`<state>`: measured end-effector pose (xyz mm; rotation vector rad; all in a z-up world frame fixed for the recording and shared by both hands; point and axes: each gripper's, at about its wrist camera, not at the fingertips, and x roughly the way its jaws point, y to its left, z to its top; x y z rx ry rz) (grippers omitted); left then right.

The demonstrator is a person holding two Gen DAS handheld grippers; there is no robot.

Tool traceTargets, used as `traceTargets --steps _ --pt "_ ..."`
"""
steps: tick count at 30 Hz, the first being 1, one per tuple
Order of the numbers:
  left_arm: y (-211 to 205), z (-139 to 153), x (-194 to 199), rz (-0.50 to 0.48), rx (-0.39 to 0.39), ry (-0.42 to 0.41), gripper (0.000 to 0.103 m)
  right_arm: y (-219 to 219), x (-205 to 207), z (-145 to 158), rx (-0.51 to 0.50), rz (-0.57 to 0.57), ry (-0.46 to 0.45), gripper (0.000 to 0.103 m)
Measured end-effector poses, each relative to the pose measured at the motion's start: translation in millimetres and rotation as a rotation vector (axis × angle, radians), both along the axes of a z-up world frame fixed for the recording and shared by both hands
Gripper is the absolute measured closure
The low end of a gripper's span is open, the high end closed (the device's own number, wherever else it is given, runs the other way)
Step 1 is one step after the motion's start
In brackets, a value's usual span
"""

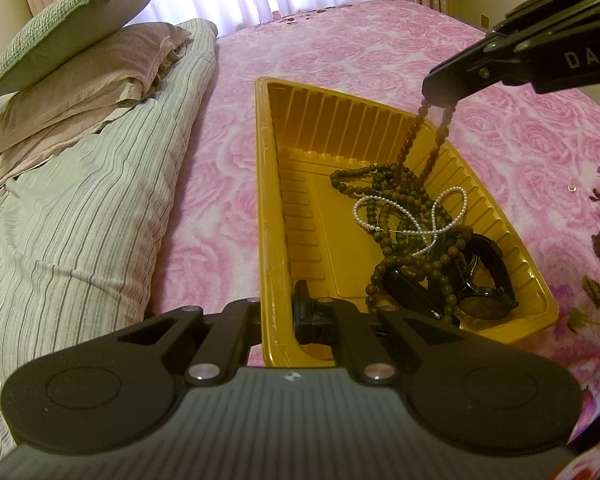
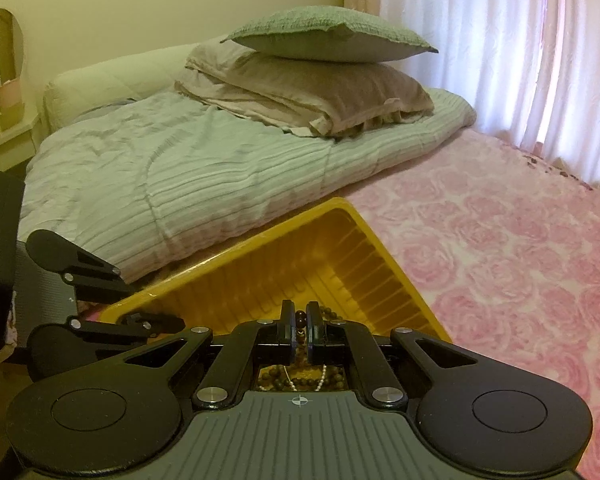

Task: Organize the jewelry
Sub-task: 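Lift the red bead bracelet over the tray and open the right tool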

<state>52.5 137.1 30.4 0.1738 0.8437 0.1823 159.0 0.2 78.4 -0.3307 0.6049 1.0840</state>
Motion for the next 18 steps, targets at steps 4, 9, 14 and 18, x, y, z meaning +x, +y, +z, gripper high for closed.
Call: traceTargets --steps 4,9,14,18 --pt "0 0 0 0.000 0.000 0.000 0.100 2 3 -4 -0.005 -0.008 0.013 0.098" --pt "1 0 0 0.000 0.000 0.001 0.100 2 6 -8 -0.012 -0.017 0.021 0.098" --pt "1 0 0 -0.001 0.000 0.001 0.100 3 8 -9 -0.005 -0.031 0.020 0.098" --pt "1 0 0 -0.001 0.000 0.001 0.100 4 8 -11 0.000 -0.007 0.026 0.098"
